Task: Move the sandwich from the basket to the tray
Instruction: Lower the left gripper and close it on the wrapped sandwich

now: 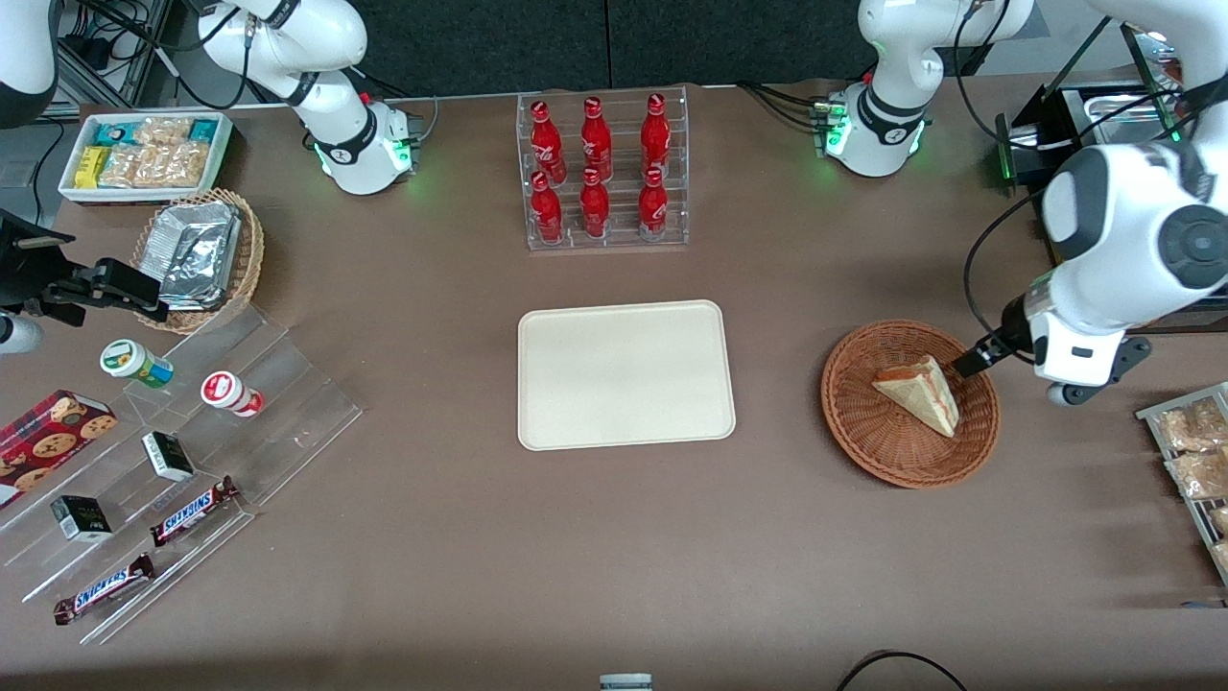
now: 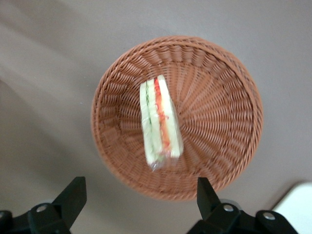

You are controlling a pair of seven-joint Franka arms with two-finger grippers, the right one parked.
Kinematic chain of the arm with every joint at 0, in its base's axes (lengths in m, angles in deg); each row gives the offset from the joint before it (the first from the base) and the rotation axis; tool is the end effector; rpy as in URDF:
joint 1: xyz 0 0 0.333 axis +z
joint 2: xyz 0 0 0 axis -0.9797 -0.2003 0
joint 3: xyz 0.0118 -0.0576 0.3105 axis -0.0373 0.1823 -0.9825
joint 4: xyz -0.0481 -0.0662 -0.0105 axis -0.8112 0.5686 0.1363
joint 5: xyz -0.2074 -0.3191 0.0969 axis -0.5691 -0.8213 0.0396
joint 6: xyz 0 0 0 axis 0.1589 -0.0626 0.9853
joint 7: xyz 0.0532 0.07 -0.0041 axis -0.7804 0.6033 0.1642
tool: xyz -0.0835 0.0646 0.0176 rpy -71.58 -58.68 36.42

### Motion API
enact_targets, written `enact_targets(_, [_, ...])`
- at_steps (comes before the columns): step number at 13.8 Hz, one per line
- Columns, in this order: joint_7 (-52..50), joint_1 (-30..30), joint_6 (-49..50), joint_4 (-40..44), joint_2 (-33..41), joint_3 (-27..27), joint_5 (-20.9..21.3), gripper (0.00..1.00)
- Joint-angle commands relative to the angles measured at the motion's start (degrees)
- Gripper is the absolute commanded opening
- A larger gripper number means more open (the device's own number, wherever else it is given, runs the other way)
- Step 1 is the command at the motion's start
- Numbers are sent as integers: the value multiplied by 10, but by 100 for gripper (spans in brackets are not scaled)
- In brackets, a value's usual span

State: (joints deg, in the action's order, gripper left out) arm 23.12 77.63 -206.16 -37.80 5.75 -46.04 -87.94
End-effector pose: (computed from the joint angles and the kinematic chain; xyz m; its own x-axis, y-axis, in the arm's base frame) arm 0.5555 -0.0175 0.3864 0.7903 0.6100 -0.0572 0.6079 -0.7924 -0.0516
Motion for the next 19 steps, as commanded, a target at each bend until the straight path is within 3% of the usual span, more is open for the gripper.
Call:
enact_targets(1, [-98,-2,-99,-78,19,0,-13,100])
enact_targets(6, [-165,-11,-176,-102,-25,2,-14,100])
enact_targets(19, [-166,-14,-246,-108,-92,8,-14,100])
